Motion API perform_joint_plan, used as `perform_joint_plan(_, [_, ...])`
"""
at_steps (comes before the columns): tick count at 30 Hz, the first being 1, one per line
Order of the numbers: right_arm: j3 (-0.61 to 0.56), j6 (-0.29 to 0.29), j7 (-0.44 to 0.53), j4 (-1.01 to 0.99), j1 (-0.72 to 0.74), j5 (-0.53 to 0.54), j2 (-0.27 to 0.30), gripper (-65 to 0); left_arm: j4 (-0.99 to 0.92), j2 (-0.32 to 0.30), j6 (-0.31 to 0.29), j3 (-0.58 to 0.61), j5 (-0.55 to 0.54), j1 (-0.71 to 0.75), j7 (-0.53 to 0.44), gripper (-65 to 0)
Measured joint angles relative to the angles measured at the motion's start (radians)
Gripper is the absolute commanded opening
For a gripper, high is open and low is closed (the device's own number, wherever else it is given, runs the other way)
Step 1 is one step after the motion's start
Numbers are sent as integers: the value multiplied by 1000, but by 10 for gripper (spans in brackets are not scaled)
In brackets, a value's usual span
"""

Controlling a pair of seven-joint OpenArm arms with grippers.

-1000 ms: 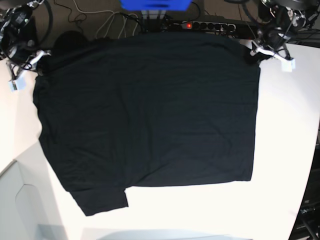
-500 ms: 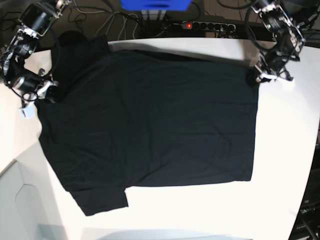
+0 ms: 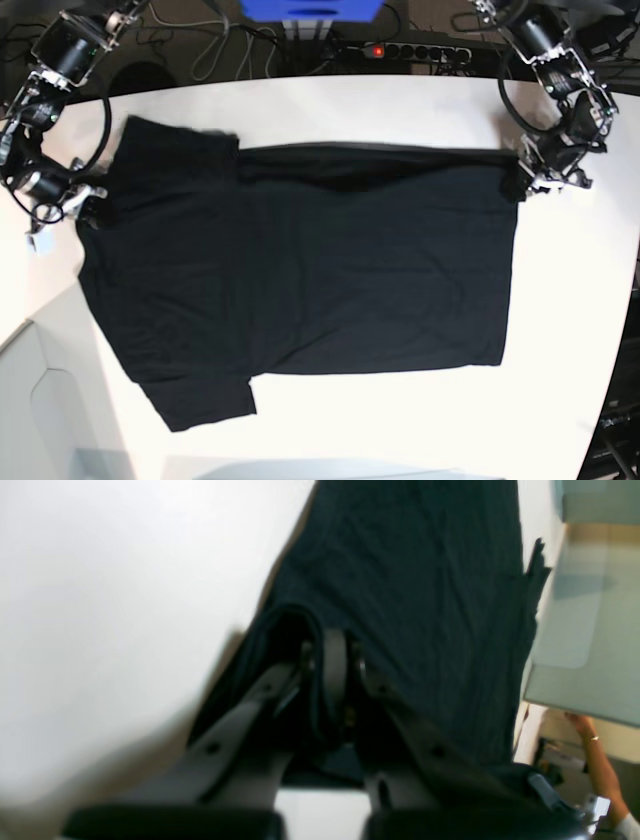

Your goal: Fold the T-shirt properly

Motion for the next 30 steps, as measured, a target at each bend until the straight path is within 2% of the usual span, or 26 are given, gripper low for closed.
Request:
perform_joint_plan(7, [-1, 0, 44, -1, 2, 2, -2, -650, -16, 23, 0, 0, 203, -99, -2, -650])
perform_joint_plan(12, [-1, 0, 75, -68, 3, 4, 0, -650, -16, 37, -1, -1, 250, -138, 3, -650])
perform_joint_plan(16, [-1, 0, 69, -137, 2, -5, 0, -650, -16, 39, -1, 1, 252, -150, 2, -650])
perform_joint_plan(30, [-1, -1, 76, -138, 0, -4, 0, -650, -16, 38, -1, 0, 251, -148, 0, -650])
